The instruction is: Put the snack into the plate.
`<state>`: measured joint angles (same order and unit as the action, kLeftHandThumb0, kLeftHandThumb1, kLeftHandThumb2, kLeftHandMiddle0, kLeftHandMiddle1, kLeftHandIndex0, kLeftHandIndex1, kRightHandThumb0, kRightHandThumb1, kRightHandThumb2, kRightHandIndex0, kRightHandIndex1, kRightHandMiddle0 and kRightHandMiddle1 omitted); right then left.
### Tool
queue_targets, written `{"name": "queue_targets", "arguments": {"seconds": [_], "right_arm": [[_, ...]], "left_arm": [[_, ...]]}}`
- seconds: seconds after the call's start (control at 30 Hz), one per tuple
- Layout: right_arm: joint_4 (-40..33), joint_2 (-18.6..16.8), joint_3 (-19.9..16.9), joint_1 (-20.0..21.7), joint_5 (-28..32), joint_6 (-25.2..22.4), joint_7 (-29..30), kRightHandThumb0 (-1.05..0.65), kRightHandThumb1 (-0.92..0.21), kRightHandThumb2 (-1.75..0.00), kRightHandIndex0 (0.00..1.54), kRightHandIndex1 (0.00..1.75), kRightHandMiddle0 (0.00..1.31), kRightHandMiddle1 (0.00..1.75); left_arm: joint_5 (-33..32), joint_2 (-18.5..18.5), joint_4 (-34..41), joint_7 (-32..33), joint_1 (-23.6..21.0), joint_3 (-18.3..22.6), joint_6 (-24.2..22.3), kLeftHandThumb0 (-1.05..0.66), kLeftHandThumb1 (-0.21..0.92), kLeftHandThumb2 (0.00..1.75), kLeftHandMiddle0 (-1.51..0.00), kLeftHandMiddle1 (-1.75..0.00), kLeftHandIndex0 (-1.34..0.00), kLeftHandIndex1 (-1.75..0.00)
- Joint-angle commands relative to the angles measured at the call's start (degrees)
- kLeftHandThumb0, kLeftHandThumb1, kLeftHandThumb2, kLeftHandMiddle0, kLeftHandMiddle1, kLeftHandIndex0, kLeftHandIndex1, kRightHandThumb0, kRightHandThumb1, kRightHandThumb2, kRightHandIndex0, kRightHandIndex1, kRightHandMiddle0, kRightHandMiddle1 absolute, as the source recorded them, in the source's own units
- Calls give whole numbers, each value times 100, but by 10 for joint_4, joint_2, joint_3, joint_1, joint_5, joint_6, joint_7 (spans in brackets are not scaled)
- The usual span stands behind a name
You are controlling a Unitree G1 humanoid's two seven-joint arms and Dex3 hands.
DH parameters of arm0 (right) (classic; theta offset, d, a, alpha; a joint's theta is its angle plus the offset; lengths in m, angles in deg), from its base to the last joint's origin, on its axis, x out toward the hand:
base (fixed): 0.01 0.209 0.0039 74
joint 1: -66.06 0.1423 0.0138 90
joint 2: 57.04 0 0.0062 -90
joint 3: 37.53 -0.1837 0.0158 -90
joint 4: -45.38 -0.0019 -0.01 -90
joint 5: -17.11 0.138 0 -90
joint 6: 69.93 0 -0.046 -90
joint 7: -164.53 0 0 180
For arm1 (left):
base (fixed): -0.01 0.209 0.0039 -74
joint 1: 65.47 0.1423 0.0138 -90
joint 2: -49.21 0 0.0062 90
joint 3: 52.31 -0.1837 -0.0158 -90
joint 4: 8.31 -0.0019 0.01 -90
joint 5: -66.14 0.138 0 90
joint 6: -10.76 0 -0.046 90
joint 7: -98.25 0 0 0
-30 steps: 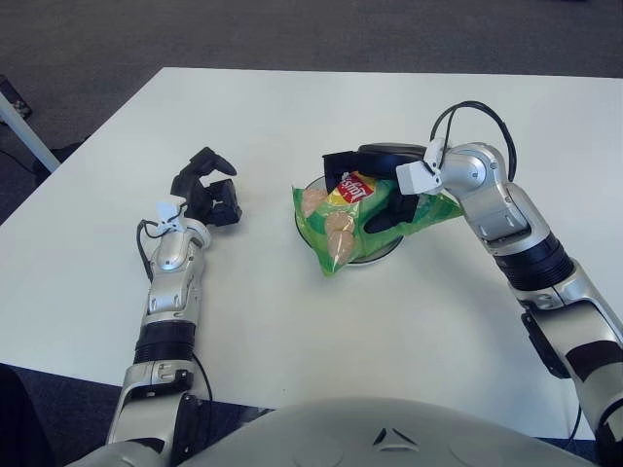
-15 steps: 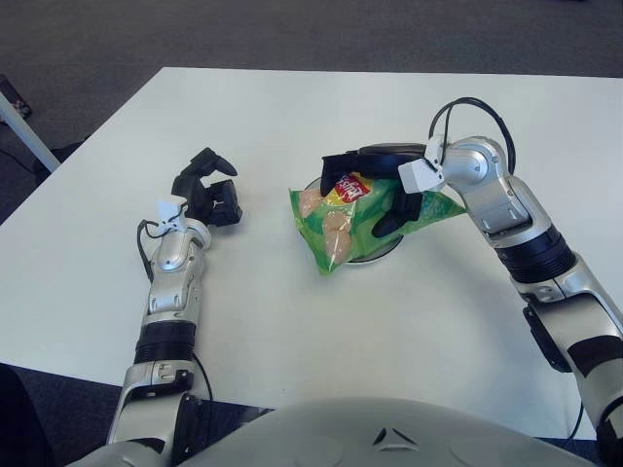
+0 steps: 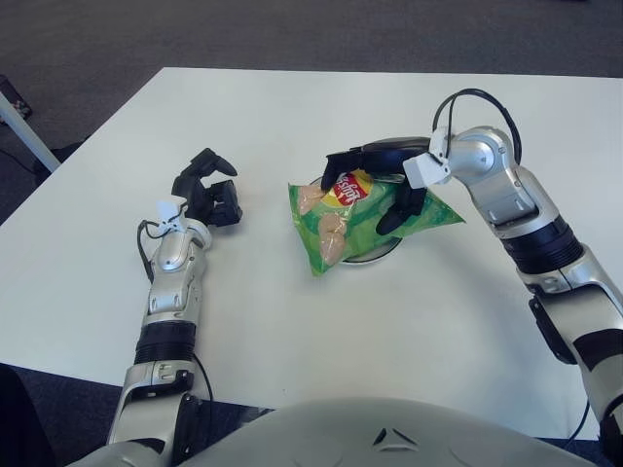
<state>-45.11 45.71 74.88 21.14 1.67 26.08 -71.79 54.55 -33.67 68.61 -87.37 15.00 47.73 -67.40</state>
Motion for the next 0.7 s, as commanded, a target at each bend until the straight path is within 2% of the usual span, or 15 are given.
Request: {"name": "queue_targets", "arguments": {"seconds": [0.0, 0.17, 0.27, 0.33, 0.47, 0.53, 0.67], "right_arm": [[18, 5, -12, 27, 12, 31, 2, -88, -60, -61, 0, 3, 0, 54], [56, 12, -24, 62, 35, 61, -16, -90, -62, -57, 0, 0, 0, 34], [68, 15, -31, 69, 48, 69, -24, -92, -63, -55, 0, 0, 0, 28], [70, 17, -39, 72, 64, 63, -33, -92, -63, -54, 0, 0, 0, 27], [65, 34, -65, 94, 103, 2, -67, -91, -60, -53, 0, 0, 0, 31], [69, 53, -78, 110, 115, -10, -86, -91, -60, -53, 0, 0, 0, 33], [66, 52, -68, 112, 102, -12, -83, -90, -59, -53, 0, 0, 0, 34]], "left_arm": [[-5, 51, -34, 5, 66, -11, -5, -52, 21, 145, -131, -175, -70, -175], [-3, 50, -35, 6, 66, -10, -7, -52, 21, 145, -131, -175, -70, -175], [-3, 50, -37, 5, 65, -10, -5, -52, 21, 145, -131, -175, -70, -175], [-2, 50, -37, 4, 65, -10, -4, -52, 21, 145, -131, -175, -70, -175], [-3, 49, -38, 3, 64, -11, -4, -52, 21, 144, -131, -175, -70, -175], [-4, 49, -38, 2, 64, -11, -6, -52, 21, 144, -132, -175, -70, -175], [-6, 48, -40, 0, 62, -10, -6, -52, 21, 145, -132, -175, -70, -175]]}}
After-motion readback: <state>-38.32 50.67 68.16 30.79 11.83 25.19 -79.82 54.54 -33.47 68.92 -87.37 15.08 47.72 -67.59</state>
